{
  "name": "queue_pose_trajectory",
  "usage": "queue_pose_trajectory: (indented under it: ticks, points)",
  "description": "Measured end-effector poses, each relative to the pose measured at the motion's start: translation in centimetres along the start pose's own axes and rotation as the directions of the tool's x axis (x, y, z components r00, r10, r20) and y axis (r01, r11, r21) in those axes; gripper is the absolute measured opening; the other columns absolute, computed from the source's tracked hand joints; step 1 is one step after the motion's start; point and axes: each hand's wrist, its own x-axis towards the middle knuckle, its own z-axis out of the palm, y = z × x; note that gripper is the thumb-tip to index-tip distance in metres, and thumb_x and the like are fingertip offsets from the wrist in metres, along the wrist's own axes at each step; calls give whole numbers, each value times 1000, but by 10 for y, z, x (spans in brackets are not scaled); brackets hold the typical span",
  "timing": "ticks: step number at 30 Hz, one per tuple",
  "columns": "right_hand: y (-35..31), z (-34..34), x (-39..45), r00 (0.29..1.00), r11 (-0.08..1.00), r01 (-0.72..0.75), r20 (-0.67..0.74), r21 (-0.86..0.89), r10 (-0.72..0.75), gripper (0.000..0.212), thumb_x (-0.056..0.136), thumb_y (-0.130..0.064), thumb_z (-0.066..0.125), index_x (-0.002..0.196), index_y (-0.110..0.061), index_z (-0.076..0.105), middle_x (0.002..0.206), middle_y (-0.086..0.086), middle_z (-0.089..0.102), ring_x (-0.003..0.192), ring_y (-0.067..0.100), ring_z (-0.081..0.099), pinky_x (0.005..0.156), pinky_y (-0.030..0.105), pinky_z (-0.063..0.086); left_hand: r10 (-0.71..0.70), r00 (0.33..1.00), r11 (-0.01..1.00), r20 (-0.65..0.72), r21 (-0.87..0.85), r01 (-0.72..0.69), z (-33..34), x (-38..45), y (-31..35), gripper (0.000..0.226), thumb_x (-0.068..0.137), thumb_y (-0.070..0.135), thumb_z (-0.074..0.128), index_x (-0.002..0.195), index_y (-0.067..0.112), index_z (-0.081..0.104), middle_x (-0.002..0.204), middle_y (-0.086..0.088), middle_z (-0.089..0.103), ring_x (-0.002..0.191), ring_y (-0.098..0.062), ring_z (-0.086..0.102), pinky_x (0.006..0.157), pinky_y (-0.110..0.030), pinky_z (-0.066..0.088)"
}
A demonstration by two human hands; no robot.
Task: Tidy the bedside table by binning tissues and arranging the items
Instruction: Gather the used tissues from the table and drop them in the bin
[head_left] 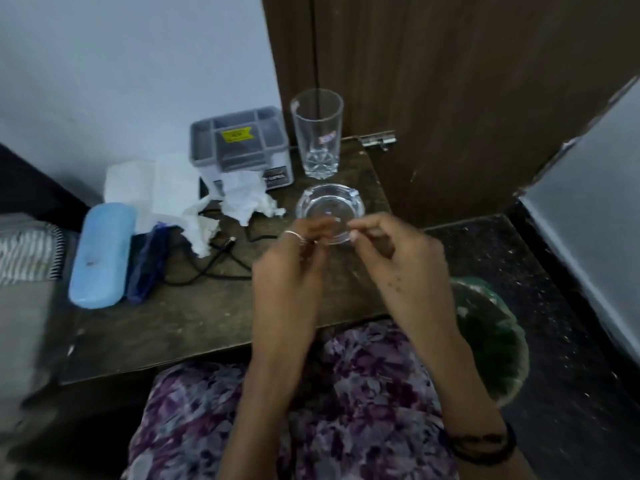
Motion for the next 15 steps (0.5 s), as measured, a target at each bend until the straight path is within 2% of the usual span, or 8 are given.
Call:
queue_pose_trajectory:
  ticks: [2,5,7,9,12,14,15]
  points:
    - [-15,27,21,996,994,51,82,-93,-43,14,88,-29,61,98,-25,69,93,-9,73,87,14,67,72,32,53,-10,994,987,-110,156,27,-29,15,-19,20,90,13,56,100,28,64,91,10,68,79,-1,63,71,-14,48]
    - [-27,68,51,981,968,133,164,-213,-99,18,89,-29,58,102,-22,69,98,-4,73,91,17,66,70,29,49,37,968,912,-247,405,69,-59,35,-52,20,90,16,56,107,18,66,104,-1,68,95,-20,60,73,-35,49]
    - [-31,93,69,974,950,158,199,-269,-106,22,90,-29,56,105,-19,68,101,0,73,94,22,66,69,31,49,50,950,828,-308,545,133,-73,47,-74,27,89,17,57,114,13,64,111,-7,63,103,-28,51,66,-37,42]
    - [-32,114,84,972,936,172,208,-306,-110,28,90,-32,56,109,-15,66,101,5,72,95,28,66,72,35,51,-8,941,755,-338,615,227,-83,56,-91,43,85,20,63,126,9,55,119,-14,56,111,-33,43,70,-42,40]
    - [-36,137,99,971,911,198,201,-362,-132,40,87,-39,59,115,-9,60,102,12,70,96,33,65,74,37,48,-111,948,706,-300,648,287,-90,66,-106,71,79,27,70,139,7,37,139,-20,40,121,-40,35,91,-47,38]
    - [-36,149,103,965,872,223,227,-437,-133,42,85,-40,62,114,-10,60,103,12,69,95,32,65,72,35,46,-141,952,705,-270,648,288,-91,71,-115,71,79,28,70,139,8,38,142,-19,39,122,-40,35,94,-47,36]
    - [-35,155,105,960,851,239,244,-468,-135,36,86,-36,63,110,-10,62,102,11,70,94,32,66,71,34,45,-133,955,714,-264,643,277,-91,73,-119,64,80,27,69,135,8,43,138,-18,45,119,-39,38,92,-46,37]
